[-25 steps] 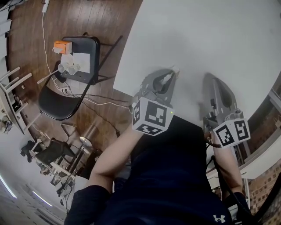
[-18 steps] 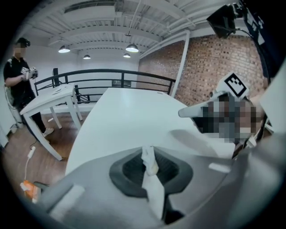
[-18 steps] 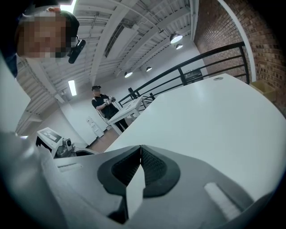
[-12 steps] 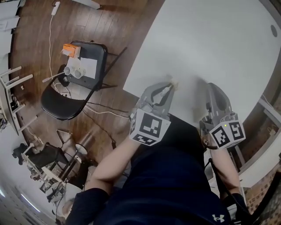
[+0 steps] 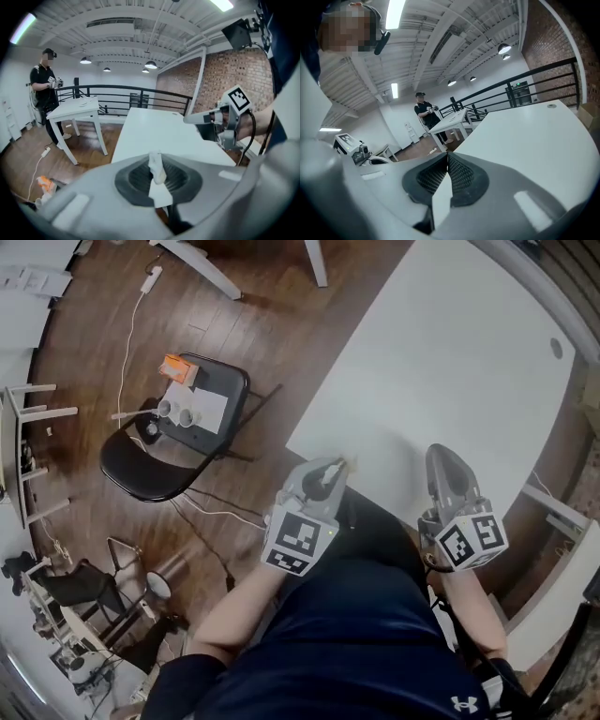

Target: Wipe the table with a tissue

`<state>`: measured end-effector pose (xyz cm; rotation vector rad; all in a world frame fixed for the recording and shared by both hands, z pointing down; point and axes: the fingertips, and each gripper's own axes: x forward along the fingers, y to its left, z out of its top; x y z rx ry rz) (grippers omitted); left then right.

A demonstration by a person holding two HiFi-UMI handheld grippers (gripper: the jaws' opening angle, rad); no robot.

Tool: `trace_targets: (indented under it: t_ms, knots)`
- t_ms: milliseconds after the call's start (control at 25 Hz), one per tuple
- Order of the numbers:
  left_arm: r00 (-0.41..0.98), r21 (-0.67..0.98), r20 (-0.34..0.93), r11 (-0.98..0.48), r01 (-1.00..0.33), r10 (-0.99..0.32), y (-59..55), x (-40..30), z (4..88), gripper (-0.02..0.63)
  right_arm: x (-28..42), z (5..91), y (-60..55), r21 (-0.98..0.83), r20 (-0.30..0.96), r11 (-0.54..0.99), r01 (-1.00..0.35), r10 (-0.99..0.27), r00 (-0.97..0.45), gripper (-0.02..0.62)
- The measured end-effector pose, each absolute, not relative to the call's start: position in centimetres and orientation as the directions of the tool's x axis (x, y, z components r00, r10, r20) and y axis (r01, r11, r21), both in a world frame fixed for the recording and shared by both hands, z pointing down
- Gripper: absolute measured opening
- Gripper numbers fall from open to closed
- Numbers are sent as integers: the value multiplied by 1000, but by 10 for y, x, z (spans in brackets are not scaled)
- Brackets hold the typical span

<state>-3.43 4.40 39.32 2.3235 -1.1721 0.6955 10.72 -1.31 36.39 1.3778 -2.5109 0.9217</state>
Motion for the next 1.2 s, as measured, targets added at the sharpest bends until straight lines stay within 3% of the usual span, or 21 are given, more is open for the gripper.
trace_targets:
  t_ms: [600, 1000, 1200]
  knots:
    - [505, 226, 519, -459, -859, -689, 67, -85, 332, 18, 99, 297, 11, -385, 289, 427, -818, -786, -546, 11]
    - [548, 204, 431, -514, -833, -717, 58, -73, 299, 18, 106, 257, 7, -329, 176, 433, -839, -845, -505, 11]
    - [561, 199, 420, -530, -824, -714, 54, -65, 297, 18, 107, 250, 9, -281, 176, 457, -844, -840, -513, 11]
